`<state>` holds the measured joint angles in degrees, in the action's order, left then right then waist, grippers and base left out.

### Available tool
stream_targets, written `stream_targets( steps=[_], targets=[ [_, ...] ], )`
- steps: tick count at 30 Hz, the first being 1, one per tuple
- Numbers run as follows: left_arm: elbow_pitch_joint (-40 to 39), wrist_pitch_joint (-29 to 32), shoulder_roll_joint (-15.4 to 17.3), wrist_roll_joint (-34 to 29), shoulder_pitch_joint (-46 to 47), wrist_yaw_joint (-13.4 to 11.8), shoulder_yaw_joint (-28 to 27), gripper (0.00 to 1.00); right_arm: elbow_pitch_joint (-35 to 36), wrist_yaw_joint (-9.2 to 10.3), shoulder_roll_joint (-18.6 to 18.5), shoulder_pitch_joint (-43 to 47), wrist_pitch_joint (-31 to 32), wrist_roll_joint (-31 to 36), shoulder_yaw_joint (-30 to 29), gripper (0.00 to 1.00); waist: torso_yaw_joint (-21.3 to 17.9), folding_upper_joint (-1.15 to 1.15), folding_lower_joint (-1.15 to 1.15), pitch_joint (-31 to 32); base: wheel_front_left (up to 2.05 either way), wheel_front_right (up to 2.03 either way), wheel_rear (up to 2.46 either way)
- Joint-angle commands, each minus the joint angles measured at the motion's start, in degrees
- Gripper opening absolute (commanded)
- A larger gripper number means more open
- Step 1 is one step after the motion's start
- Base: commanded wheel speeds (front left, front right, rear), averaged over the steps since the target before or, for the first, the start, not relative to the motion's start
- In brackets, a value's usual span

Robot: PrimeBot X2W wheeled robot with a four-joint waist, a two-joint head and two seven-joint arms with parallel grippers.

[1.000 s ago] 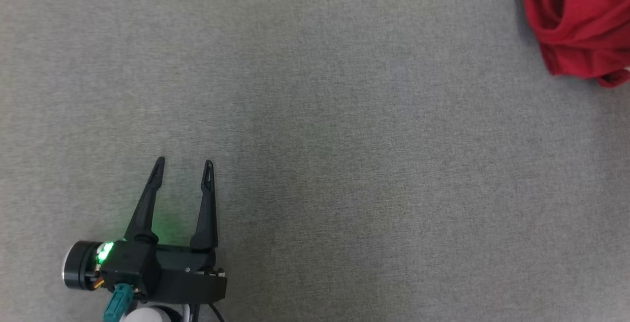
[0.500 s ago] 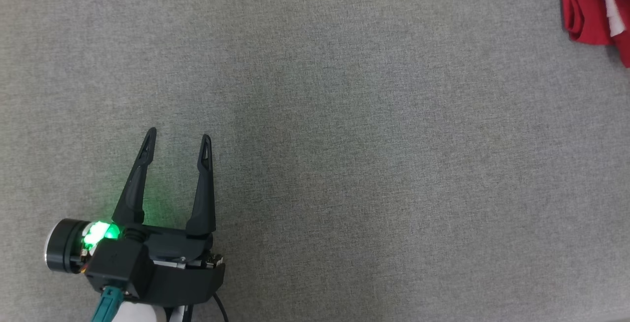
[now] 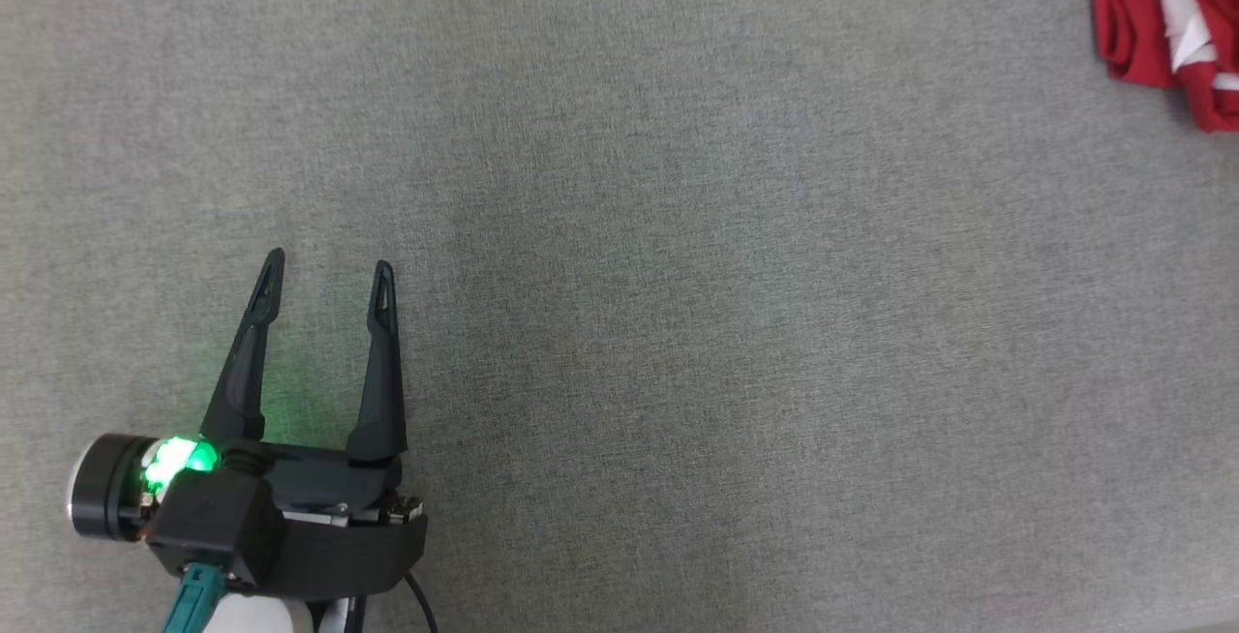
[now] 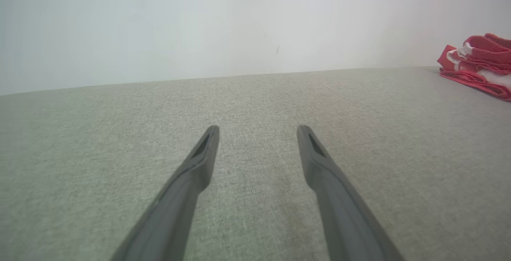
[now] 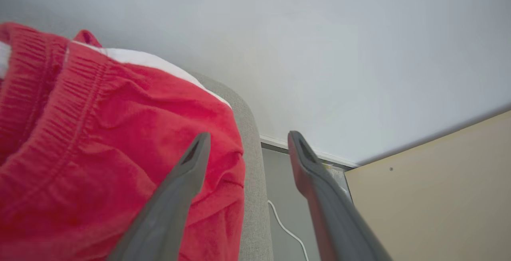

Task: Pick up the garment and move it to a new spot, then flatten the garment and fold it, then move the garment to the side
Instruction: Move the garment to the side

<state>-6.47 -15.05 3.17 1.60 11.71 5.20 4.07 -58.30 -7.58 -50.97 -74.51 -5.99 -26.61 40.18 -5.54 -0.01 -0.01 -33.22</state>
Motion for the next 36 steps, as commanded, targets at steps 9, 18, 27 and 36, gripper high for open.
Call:
stream_targets(
  steps=[9, 18, 27, 36],
  targets=[
    [3.57, -0.16, -0.12, 1.81, -3.87, -0.71, -2.07, 1.00, 1.18, 0.15, 3.65, 1.03, -7.12, 0.28, -2.30, 1.00, 0.40, 0.01, 0.01, 9.21, 0.00, 0.00, 0.00],
    [5.41, -0.16, -0.26, 2.80, -9.69, -2.20, -5.24, 1.00, 11.95, 0.16, 8.97, 11.25, -9.14, -0.35, -10.75, 1.00, 0.33, 0.01, 0.01, 18.28, 0.00, 0.00, 0.00],
    [6.86, -0.16, -0.33, 4.40, -13.22, -3.72, -5.65, 1.00, 28.23, 0.15, 20.05, 32.91, -9.19, 6.89, -28.82, 1.00, 1.69, 0.01, 0.01, 23.81, 0.00, 0.00, 0.00],
    [8.69, -0.16, -0.32, 5.60, -14.80, -4.58, -4.55, 1.00, 39.99, 0.15, 32.80, 50.58, -9.19, 11.43, -37.17, 1.00, 3.07, 0.01, 0.01, 27.17, 0.00, 0.00, 0.00]
  ],
)
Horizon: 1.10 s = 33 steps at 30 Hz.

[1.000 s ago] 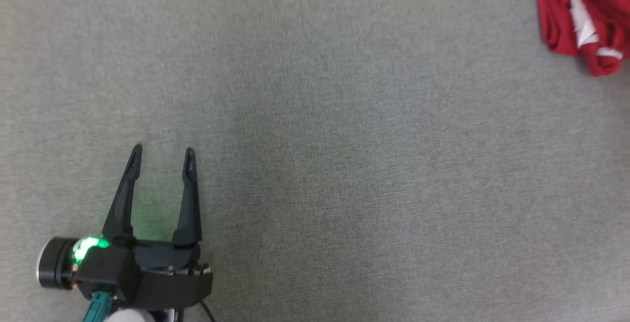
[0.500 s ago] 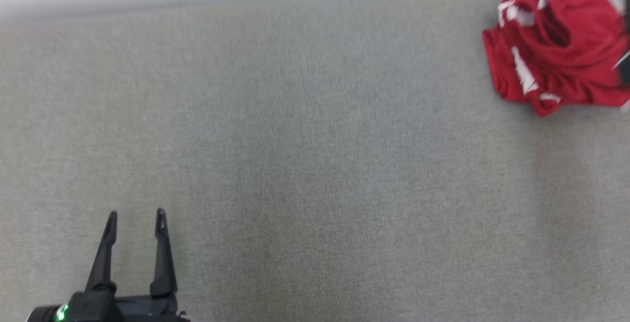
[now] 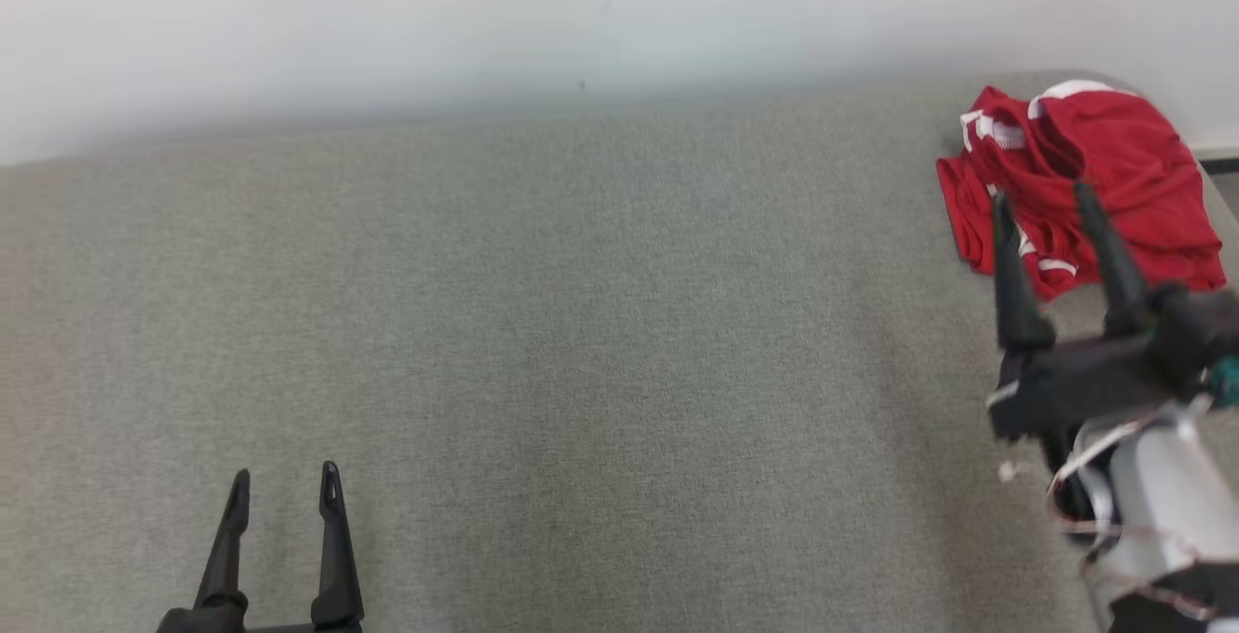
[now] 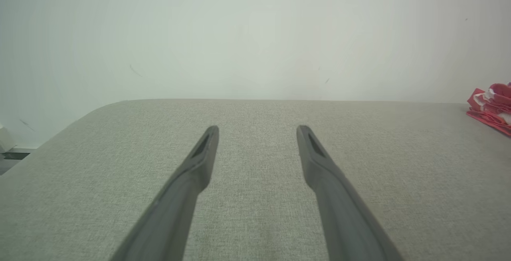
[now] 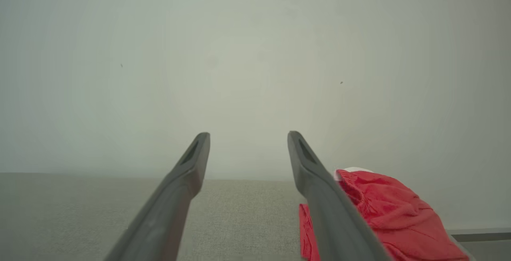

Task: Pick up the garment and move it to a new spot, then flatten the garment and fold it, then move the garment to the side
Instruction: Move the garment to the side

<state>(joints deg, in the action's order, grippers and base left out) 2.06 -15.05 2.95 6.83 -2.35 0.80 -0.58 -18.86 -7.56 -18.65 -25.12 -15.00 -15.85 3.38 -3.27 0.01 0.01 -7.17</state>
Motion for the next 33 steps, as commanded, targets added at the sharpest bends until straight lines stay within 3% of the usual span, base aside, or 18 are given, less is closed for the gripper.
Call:
stream_targets(
  steps=[1, 14, 33],
  targets=[
    [0.16, -0.16, -0.10, 0.37, -0.73, -0.18, 0.09, 1.00, 0.54, 0.14, 0.48, 1.19, -0.18, 0.67, -0.37, 1.00, 0.80, -0.01, -0.01, 1.12, 0.00, 0.00, 0.00],
    [2.11, -0.16, -0.10, 1.66, -1.82, -1.32, 1.55, 1.00, 8.46, 0.14, 12.00, 18.31, -0.12, 4.52, -4.87, 1.00, 2.03, -0.01, -0.01, 3.59, 0.00, 0.00, 0.00],
    [5.39, -0.16, -0.11, 0.74, -1.72, -1.23, 3.22, 1.00, 9.13, 0.14, 15.77, 25.89, -0.11, 5.43, -2.20, 1.00, 4.29, -0.01, -0.01, 5.21, 0.00, 0.00, 0.00]
  ],
)
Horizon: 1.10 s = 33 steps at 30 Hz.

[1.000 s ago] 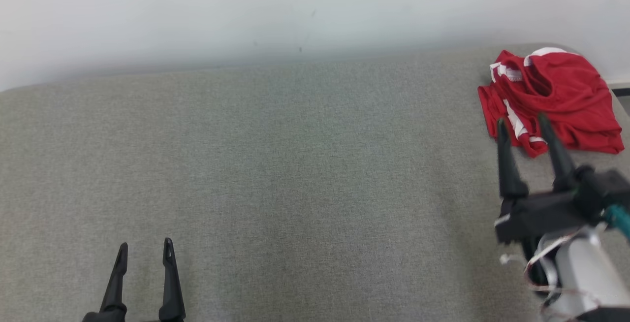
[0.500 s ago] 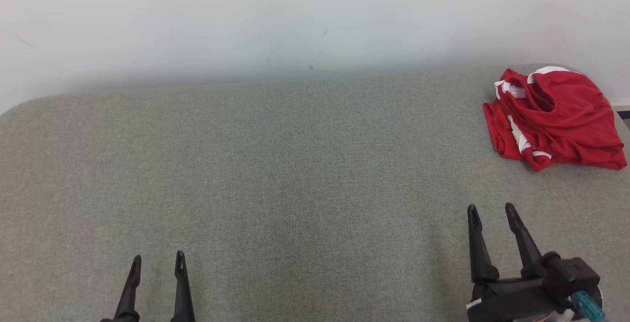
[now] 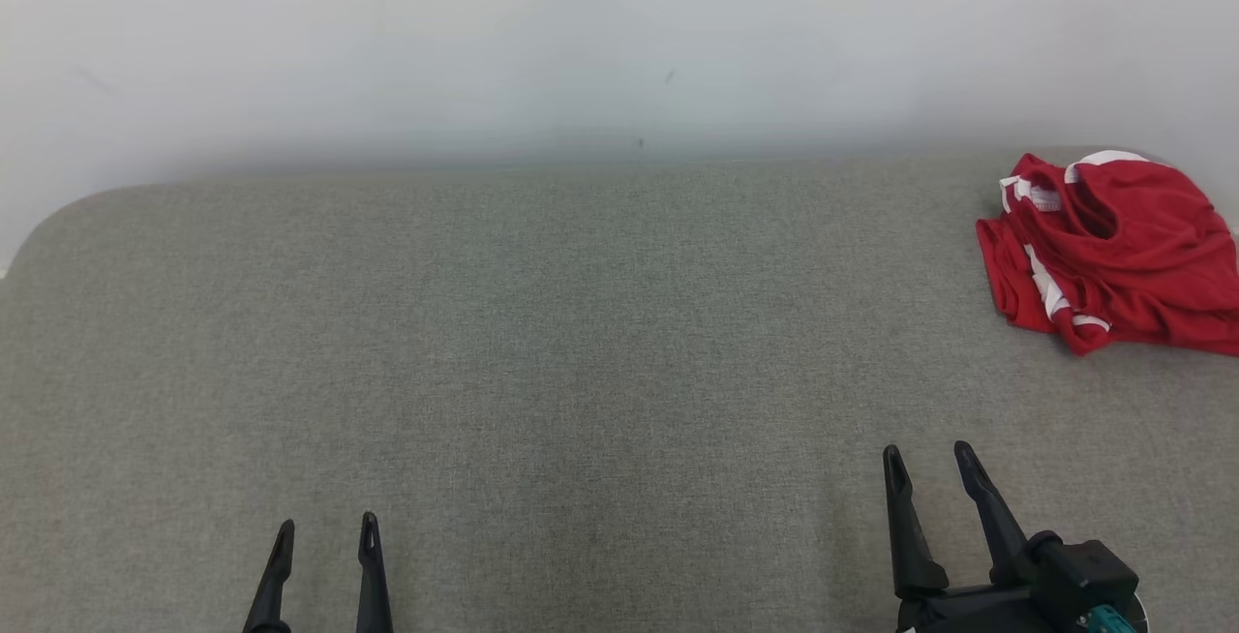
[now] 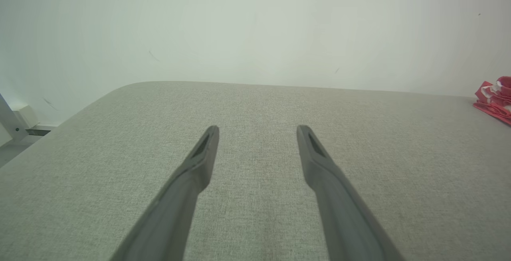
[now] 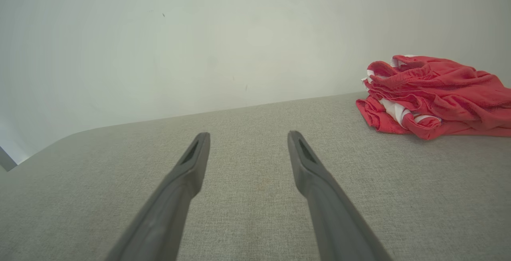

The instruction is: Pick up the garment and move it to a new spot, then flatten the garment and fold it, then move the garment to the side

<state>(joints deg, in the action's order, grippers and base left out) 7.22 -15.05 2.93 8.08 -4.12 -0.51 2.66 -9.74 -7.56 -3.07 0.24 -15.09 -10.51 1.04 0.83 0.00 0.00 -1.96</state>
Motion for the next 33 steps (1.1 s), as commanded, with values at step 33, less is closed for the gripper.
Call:
stream_targets(
  steps=[33],
  targets=[
    [1.38, -0.16, -0.09, -0.60, -0.01, 0.75, -1.23, 1.00, -1.41, 0.14, 0.30, 0.56, -0.03, -1.10, 1.15, 1.00, 0.22, 0.00, 0.00, -0.03, 0.00, 0.00, 0.00]
  ],
)
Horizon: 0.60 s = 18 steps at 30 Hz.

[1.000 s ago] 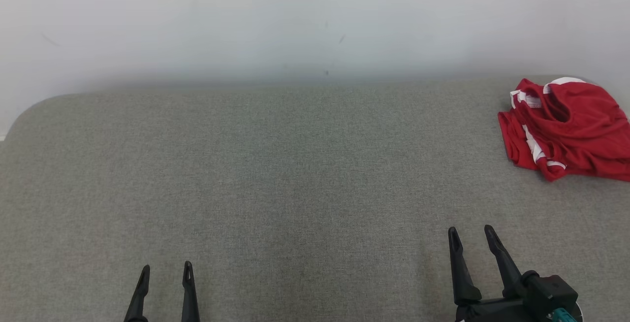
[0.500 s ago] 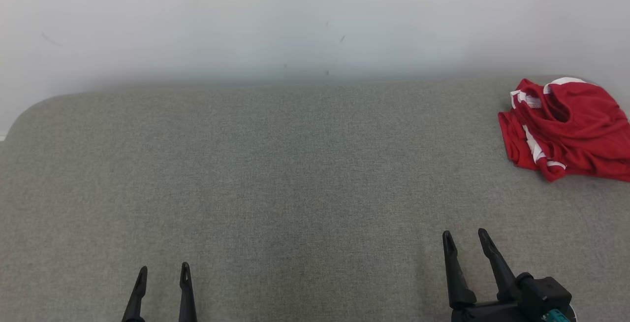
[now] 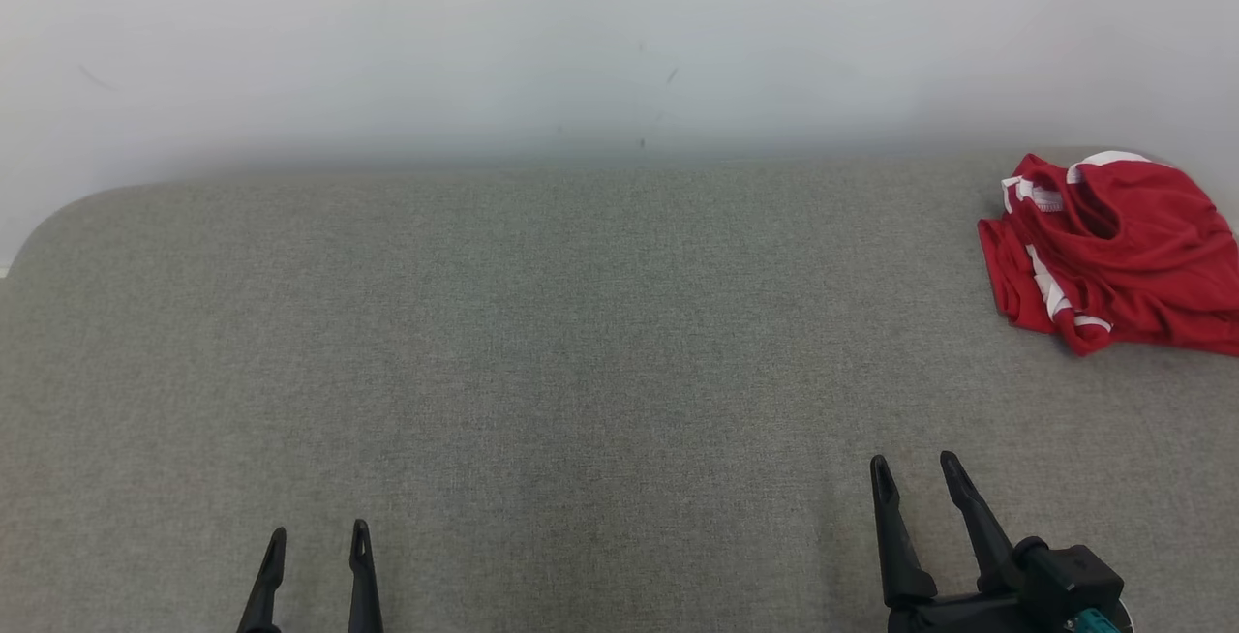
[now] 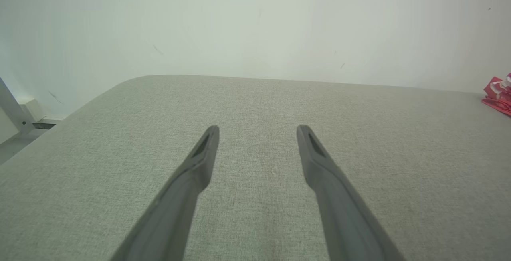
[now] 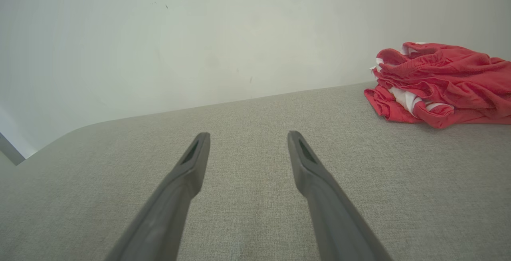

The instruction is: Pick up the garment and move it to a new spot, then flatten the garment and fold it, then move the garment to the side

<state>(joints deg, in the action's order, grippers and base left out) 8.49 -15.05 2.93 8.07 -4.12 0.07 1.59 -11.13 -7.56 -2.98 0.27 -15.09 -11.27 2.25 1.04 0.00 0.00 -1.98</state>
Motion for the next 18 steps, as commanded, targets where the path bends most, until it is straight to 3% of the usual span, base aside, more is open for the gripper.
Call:
stream_targets(
  steps=[1, 12, 13, 18],
  targets=[
    [0.18, -0.16, -0.09, -0.59, 0.04, 0.17, -0.18, 1.00, -0.04, 0.14, 0.21, 0.55, -0.03, -0.36, -0.09, 1.00, 0.03, 0.00, 0.00, -0.02, 0.00, 0.00, 0.00],
    [0.78, -0.16, -0.09, 0.67, 0.36, 0.53, -0.70, 1.00, -0.27, 0.14, 0.21, 0.49, -0.03, -0.42, -0.16, 1.00, 0.04, 0.00, 0.00, -0.15, 0.00, 0.00, 0.00],
    [0.66, 0.00, 0.01, 0.67, 0.05, 0.55, -0.55, 0.00, -0.33, 0.00, 0.01, 0.01, 0.00, -0.25, -0.09, 0.00, 0.04, 0.00, 0.00, -0.14, 0.00, 0.00, 0.00],
    [2.96, 0.48, -0.04, 2.00, -0.33, 0.59, -0.52, 0.00, -2.34, 0.00, -0.02, 0.60, 0.18, -1.16, 0.01, 0.00, 0.03, 0.00, 0.00, -0.15, 0.00, 0.00, 0.00]
  ],
)
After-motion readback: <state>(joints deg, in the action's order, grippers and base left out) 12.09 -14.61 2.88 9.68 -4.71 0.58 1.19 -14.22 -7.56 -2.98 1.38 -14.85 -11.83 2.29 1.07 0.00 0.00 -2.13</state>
